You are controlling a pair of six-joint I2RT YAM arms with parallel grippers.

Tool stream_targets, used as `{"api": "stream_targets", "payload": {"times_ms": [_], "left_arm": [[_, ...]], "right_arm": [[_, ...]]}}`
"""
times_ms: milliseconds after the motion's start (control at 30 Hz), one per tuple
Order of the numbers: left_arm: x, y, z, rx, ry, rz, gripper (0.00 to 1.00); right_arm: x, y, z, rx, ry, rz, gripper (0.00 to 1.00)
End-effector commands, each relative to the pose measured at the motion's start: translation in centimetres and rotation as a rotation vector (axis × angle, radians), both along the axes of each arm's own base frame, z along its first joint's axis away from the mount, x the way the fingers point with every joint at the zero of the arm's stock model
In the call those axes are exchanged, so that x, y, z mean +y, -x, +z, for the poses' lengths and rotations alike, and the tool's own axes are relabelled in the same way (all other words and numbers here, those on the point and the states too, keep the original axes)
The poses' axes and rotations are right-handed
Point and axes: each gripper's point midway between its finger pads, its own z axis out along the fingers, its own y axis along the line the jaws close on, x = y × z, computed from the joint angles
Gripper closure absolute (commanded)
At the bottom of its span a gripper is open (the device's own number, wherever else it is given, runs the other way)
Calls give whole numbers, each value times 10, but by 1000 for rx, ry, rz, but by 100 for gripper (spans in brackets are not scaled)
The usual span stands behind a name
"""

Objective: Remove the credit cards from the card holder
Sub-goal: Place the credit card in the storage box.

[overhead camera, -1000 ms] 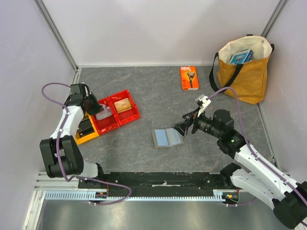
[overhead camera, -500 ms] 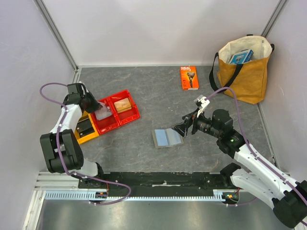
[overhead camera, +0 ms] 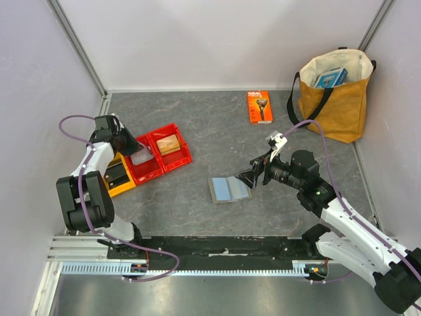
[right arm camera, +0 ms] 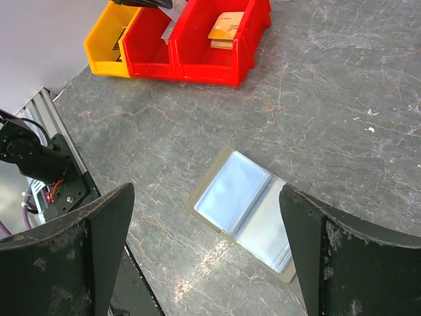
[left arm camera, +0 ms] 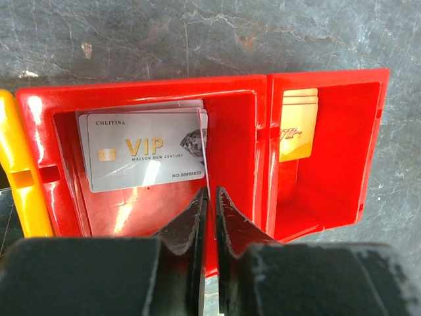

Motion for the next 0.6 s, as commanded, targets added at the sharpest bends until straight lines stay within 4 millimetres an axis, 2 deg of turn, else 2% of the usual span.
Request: {"api": "stream_targets", "payload": {"times_ms": [0,133,333,433,567], "left_arm": [[1,-4,-1,-23,-2,-18,86],[2,-3,-3,-19,-6,-6,84],[18,5,2,3,-89,48,72],[30,7,17,-12,-161,74,61],[42,10,41,-43,-229,109,51]], "right_arm": [[2,1,13,-36,-10,15,2],[2,1,13,-34,-10,15,2],[0,4,17,-38,-13,15,2],[-1,4,19,-41,-14,12,2],[-1,4,22,-49,-16,9,2]]}}
